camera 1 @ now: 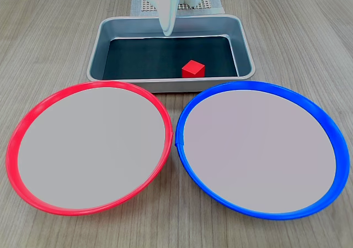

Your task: Move a red block from tray to red dish

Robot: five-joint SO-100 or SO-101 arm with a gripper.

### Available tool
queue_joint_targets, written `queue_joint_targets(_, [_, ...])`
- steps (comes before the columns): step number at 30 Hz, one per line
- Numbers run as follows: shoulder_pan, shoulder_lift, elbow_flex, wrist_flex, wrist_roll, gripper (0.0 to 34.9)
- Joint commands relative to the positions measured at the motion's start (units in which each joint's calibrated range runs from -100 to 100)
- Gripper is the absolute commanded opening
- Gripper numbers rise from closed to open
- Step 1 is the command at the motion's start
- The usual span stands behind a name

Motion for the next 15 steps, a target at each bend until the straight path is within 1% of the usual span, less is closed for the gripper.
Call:
queue_joint_targets(1, [-0.05,-0.26,0.00,0.11,0.10,0.3])
queue_joint_targets(3, [-2.22,-0.26,0.00,0.11,0.78,0.3])
queue_joint_targets(5, [-2.60,1.28,-0.36,-0.14,1.42,0.2])
queue_joint_targets(7, [-2.60,8.53,-6.01,0.94,2.98,0.2])
queue_joint_targets(9, [-3.35,15.86,-12.74,3.99,3.22,0.2])
queue_joint_targets(13, [-6.92,38.38,-33.05,14.56,3.08,0.2])
queue_joint_targets(15, [-7.77,45.03,-38.60,16.62,3.08,0.2])
